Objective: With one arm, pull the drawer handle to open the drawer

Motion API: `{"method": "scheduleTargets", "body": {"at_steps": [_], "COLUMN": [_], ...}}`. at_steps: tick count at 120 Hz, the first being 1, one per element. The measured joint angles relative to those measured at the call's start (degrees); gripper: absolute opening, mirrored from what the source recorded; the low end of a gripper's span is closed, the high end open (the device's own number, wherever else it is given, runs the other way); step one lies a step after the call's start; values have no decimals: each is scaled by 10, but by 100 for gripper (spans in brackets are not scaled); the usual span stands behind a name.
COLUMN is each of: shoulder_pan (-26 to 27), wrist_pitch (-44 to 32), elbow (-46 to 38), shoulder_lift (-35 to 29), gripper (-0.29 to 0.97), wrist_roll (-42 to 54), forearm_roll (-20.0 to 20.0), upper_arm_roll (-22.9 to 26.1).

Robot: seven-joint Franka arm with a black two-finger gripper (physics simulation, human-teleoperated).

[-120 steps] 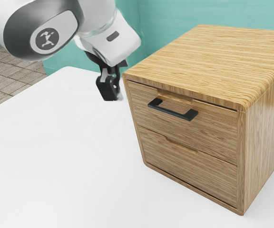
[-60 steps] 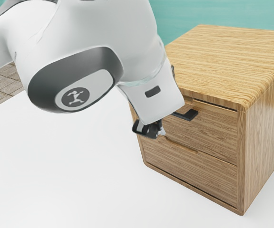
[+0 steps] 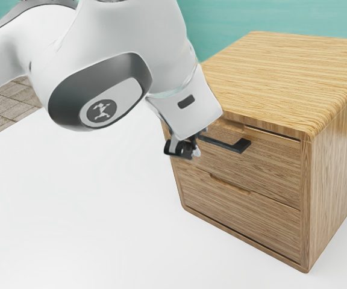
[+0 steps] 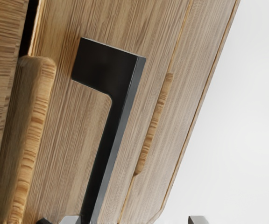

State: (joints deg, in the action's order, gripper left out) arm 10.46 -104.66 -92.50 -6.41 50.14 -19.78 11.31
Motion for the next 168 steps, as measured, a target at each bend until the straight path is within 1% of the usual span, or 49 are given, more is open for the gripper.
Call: {"method": "scheduleTargets", "body": {"at_steps": [12,29,45,64,72,76,84,89,100,108,121,135,149,168], "shoulder_pan": [-4,-3,-8,-11,-10,-10,-9,-4,-1,-1,1,1,0,1], "wrist_pitch": [-18,-46,-63,-78,-87,-91,-98,-101,-105,-109,-113,-114,-116,-118], "elbow": [0,-1,-2,-38,-64,-73,-82,-83,-86,-94,-123,-159,-185,-212], "shoulder_lift": [5,10,25,12,-1,-7,-17,-22,-25,-27,-57,-97,-119,-146], "gripper": [24,24,24,23,25,23,11,7,0,-2,-8,-8,-9,-11], "wrist_roll": [5,16,25,34,37,38,40,41,44,45,46,46,46,45], "forearm_roll": [2,28,38,41,40,40,39,39,37,36,35,39,43,54], "upper_arm_roll": [-4,-7,-18,-16,-13,-13,-9,-8,-7,-8,-9,-17,-26,-25]}}
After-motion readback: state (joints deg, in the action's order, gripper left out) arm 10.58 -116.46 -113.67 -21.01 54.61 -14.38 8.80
